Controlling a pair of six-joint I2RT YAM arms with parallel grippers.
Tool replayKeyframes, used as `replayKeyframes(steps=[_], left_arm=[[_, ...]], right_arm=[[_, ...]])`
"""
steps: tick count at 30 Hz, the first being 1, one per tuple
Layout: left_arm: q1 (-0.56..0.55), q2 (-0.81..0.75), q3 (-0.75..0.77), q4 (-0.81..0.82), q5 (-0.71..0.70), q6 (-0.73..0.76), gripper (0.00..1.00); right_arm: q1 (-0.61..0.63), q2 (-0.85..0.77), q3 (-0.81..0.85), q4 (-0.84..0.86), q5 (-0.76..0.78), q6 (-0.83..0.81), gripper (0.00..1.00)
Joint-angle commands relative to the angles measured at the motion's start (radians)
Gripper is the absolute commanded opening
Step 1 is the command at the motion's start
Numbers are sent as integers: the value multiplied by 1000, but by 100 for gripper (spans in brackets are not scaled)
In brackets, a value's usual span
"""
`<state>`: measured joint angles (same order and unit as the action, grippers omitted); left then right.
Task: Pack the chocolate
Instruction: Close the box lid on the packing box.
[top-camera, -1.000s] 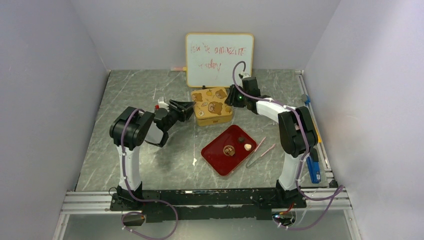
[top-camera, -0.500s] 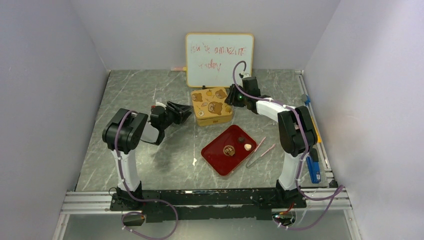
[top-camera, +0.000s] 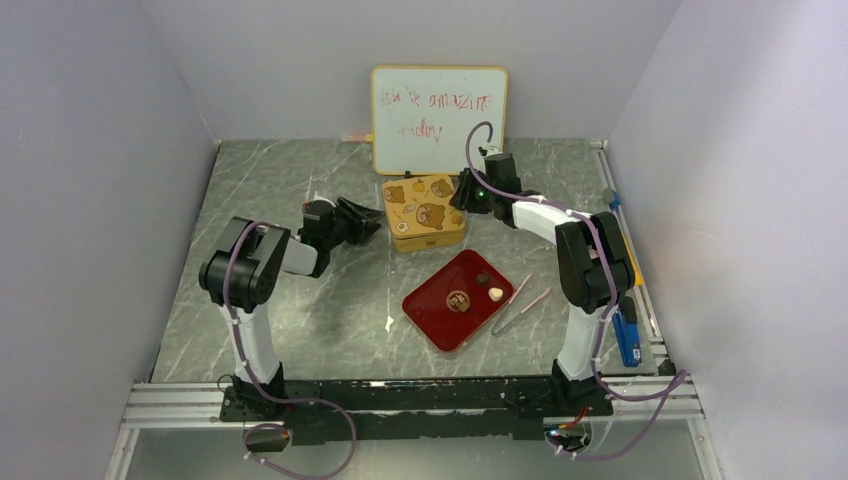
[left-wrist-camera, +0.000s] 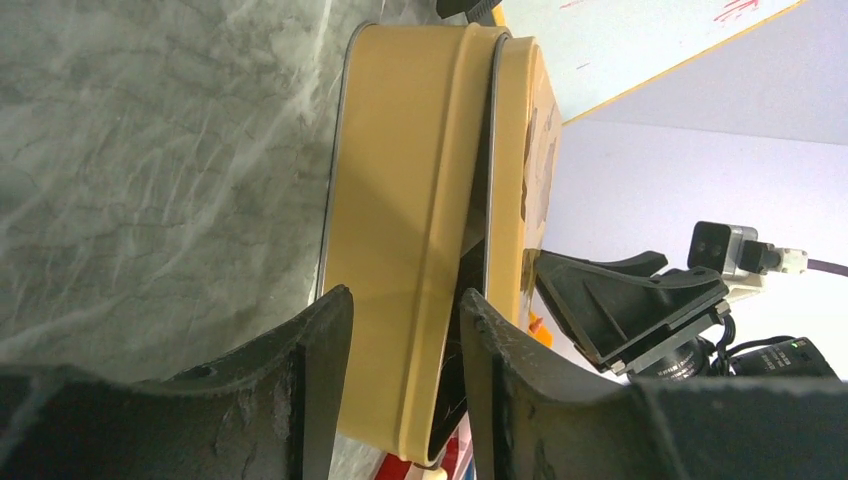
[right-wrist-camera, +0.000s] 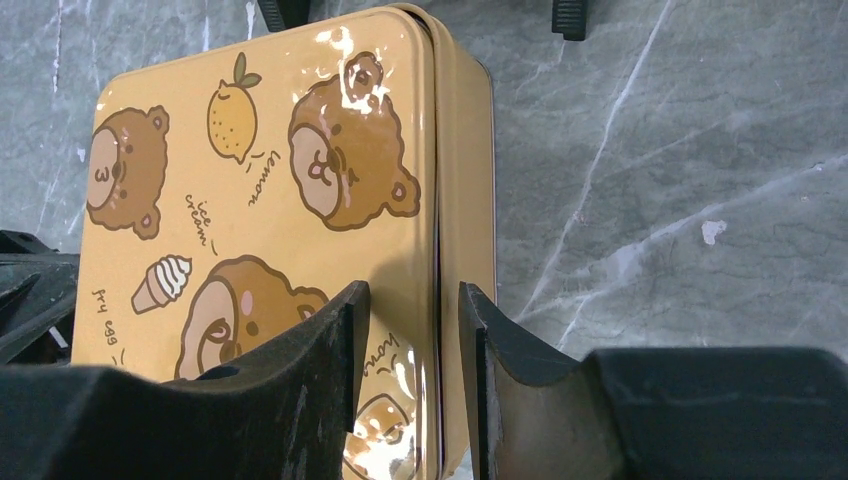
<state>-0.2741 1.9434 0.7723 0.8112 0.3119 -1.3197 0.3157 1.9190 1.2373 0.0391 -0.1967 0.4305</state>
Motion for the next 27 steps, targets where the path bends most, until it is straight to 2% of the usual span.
replayKeyframes(steps=[1, 9, 15, 27], left_arm=[[9, -84, -33, 31, -43, 8, 48], [32, -127, -53, 41, -78, 7, 44], [32, -107, 33, -63, -66, 62, 44], [30, -14, 149, -124, -48, 90, 45]], right_arm=[[-4, 32, -22, -100, 57, -33, 41], [-5, 22, -35, -99, 69, -32, 41], [-5, 20, -36, -100, 74, -34, 40], [-5, 28, -29, -103, 75, -34, 40]])
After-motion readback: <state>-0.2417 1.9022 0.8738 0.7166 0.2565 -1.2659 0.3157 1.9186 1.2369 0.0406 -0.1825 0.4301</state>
